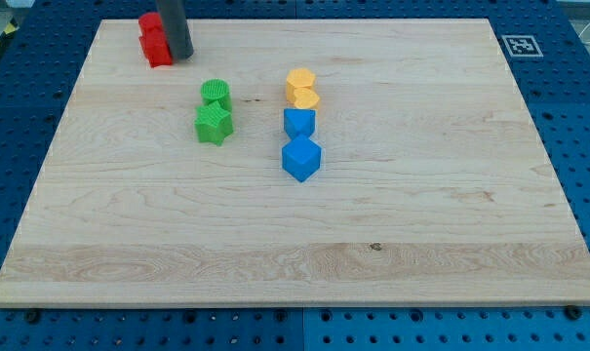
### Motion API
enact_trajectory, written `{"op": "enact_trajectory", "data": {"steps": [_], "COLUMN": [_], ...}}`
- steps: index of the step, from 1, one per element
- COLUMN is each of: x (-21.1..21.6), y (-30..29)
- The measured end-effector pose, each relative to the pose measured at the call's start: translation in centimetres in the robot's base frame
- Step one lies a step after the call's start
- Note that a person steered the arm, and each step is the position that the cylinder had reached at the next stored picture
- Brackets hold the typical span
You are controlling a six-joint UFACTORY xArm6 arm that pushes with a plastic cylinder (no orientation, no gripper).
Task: Point at the yellow hexagon
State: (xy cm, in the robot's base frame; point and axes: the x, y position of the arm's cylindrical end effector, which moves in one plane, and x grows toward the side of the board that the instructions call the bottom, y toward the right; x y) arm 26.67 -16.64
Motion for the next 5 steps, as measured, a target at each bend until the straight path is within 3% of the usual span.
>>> {"op": "enact_trajectory", "data": {"steps": [2, 5], "x": [0.0, 1.1], "y": [-0.1, 13.6]}}
